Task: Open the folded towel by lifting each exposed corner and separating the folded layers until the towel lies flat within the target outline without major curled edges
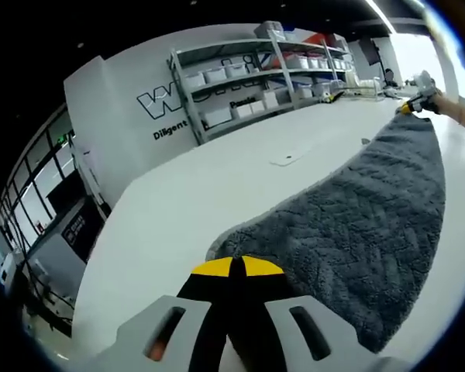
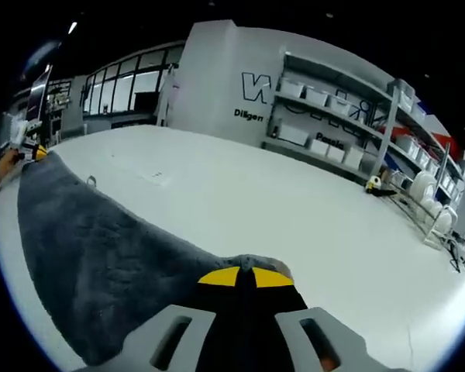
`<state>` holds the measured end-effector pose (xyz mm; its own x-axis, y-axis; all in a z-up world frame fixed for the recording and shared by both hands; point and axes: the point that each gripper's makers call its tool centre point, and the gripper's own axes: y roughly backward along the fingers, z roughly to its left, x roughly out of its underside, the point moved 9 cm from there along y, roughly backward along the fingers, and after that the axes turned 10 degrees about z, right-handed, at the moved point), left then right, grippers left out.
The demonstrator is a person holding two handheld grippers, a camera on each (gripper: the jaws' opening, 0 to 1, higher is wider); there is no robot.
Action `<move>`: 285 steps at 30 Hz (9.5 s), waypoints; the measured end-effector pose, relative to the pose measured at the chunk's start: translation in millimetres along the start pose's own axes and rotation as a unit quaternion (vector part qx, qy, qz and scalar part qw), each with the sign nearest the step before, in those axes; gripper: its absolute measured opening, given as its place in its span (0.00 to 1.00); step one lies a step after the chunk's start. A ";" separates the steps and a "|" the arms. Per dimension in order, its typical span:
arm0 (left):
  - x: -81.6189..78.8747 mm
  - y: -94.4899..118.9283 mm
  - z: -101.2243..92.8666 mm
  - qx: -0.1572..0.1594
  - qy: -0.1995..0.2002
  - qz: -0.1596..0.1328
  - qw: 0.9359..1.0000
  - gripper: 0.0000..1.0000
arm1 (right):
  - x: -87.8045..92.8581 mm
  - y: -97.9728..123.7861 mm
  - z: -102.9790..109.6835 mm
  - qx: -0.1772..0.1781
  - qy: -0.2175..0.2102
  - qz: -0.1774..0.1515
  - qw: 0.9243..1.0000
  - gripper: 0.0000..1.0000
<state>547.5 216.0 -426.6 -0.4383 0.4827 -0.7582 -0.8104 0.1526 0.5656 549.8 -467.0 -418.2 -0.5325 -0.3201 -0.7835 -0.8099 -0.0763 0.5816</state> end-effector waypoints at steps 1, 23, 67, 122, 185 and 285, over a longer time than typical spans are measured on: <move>-1.0 3.0 -0.2 -0.001 -0.003 0.000 1.000 0.02 | -0.3 4.2 -0.6 0.000 -0.001 -0.006 1.000 0.00; 6.9 23.0 -10.8 -0.023 -0.022 0.018 0.999 0.02 | 12.3 48.7 2.9 0.021 0.034 -0.020 0.999 0.00; 50.7 129.5 -53.0 -0.007 -0.078 -0.021 0.997 0.02 | 82.7 163.4 35.5 0.020 0.047 -0.078 0.996 0.00; 104.9 214.9 -107.4 0.033 -0.078 -0.049 0.995 0.48 | 164.3 227.5 46.1 0.002 0.030 0.019 0.999 0.57; 49.2 164.8 -208.3 0.244 -0.038 -0.093 0.965 0.42 | 67.9 160.5 270.1 -0.353 0.157 -0.011 0.922 0.27; 110.9 190.1 -148.7 0.201 0.030 -0.008 0.979 0.21 | 52.5 157.9 373.4 -0.497 0.238 0.042 0.834 0.03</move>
<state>287.1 170.3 -451.3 -0.4591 0.4272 -0.7789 -0.6044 0.4923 0.6263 302.1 -143.2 -449.1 -0.2269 -0.6840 -0.6933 -0.0457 -0.7036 0.7091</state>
